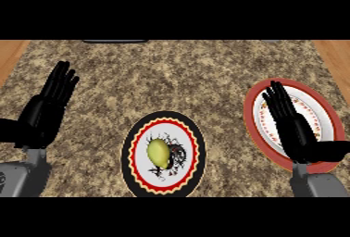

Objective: Pick the lemon from the plate and place it in the plate

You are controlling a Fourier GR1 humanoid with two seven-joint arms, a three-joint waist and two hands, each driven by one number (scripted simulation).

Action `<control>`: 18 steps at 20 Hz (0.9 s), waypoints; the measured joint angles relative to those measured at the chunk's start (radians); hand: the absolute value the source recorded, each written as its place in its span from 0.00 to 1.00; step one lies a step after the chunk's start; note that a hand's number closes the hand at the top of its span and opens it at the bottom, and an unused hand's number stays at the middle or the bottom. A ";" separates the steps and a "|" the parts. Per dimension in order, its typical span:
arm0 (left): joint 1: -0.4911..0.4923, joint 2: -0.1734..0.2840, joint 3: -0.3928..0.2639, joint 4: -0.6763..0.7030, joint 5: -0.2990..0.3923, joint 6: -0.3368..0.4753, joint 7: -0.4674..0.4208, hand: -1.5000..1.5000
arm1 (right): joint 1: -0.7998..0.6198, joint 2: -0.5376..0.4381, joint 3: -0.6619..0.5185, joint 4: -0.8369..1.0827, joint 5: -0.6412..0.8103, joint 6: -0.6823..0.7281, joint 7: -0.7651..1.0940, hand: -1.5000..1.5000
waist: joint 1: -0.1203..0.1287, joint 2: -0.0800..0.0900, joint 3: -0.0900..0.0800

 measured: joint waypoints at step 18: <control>0.012 -0.010 -0.058 0.163 -0.094 0.036 0.095 0.50 | -0.301 0.061 0.290 0.246 0.442 0.130 -0.799 0.00 | 0.054 0.005 0.002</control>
